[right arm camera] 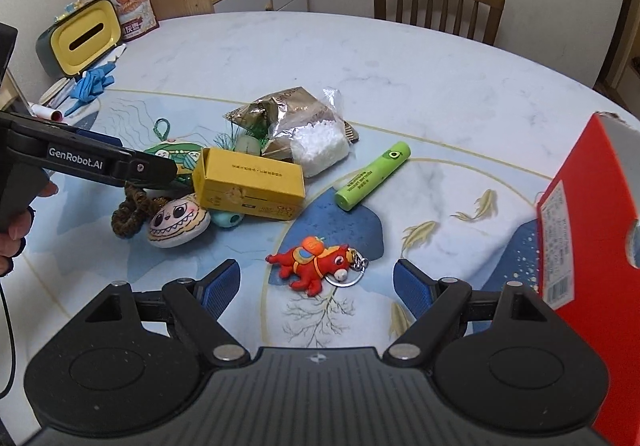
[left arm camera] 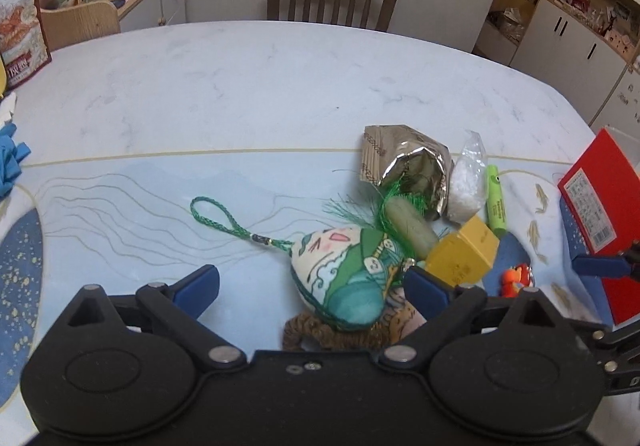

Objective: Organize objects
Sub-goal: 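Grasp the green fabric pouch with left tool while right tool grasps red horse toy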

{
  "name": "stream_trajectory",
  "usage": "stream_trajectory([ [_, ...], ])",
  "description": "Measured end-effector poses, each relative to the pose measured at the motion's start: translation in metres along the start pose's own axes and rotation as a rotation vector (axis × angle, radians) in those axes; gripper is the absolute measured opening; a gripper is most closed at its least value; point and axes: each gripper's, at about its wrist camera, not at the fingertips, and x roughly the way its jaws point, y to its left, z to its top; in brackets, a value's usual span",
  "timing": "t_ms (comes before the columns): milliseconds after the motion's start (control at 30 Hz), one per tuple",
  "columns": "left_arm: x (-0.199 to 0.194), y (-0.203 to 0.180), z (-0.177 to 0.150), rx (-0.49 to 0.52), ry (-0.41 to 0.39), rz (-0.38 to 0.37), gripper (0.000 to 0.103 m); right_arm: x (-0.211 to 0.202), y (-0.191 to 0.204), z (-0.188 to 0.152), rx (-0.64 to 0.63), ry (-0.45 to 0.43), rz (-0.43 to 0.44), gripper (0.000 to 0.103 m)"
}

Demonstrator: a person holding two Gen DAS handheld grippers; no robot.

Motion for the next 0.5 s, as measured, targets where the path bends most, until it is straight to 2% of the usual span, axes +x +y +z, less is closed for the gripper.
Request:
stream_trajectory([
  [200,0.013,0.008,0.007,-0.069,0.022,-0.028,0.097,0.016,0.003,0.004,-0.008,0.012,0.002,0.084],
  [333,0.02,0.008,0.006,-0.079,0.04,-0.05,0.094,0.024,0.004,0.006,-0.018,0.01,0.003,0.084],
  [500,0.025,0.013,0.006,-0.112,0.045,-0.079,0.089,0.033,0.004,0.006,-0.03,0.025,0.003,0.078],
])
